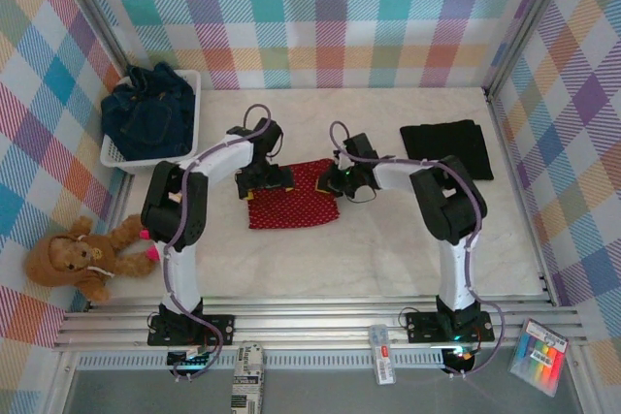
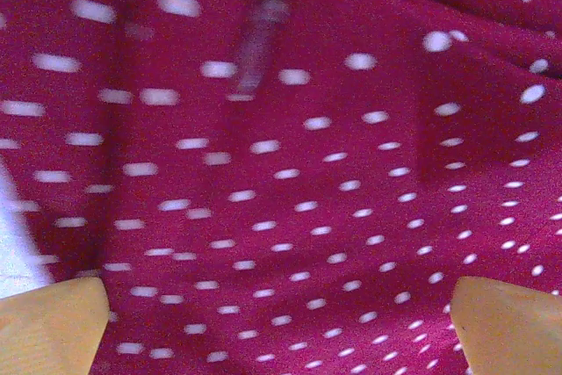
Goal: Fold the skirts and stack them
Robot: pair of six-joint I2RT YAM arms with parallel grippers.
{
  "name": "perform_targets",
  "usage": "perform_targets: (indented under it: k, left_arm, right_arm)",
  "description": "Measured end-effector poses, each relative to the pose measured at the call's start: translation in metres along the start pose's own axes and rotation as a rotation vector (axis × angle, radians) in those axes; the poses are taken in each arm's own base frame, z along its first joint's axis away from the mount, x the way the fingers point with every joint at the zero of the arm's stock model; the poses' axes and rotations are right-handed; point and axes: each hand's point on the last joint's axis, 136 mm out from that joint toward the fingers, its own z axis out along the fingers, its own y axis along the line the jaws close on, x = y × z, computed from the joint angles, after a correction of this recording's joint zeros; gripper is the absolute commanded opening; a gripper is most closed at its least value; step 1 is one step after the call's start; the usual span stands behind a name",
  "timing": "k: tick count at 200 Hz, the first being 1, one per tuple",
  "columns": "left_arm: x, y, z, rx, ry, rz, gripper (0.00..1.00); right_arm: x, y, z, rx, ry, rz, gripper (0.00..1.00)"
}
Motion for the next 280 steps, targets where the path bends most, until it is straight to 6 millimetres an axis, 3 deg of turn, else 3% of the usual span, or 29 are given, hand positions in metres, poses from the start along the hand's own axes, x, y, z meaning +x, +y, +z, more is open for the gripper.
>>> perform_targets:
  k: [49,90,130,196,248,280]
  left_arm:
    - [-0.026,0.007,-0.041,0.093,-0.141,-0.106,1.0]
    - [-0.028,0.016,-0.037,0.116,-0.13,-0.177,1.0]
    - [-0.026,0.013,-0.034,0.141,-0.118,-0.198,1.0]
    - [-0.025,0.013,-0.033,0.14,-0.114,-0.199,1.0]
    - [-0.025,0.013,-0.031,0.137,-0.108,-0.2,1.0]
    - [-0.023,0.013,-0.027,0.14,-0.093,-0.205,1.0]
  right_arm:
    - [-0.067,-0.026,-0.093,0.263,-0.059,-0.268,0.0]
    - [-0.105,-0.059,-0.177,0.459,-0.076,-0.363,0.0]
    - [-0.138,-0.071,-0.243,0.553,-0.111,-0.4,0.0]
    - [-0.158,-0.097,-0.278,0.595,-0.044,-0.421,0.0]
    - [-0.164,-0.075,-0.306,0.553,-0.096,-0.469,0.0]
    - [-0.161,-0.079,-0.312,0.521,-0.097,-0.442,0.0]
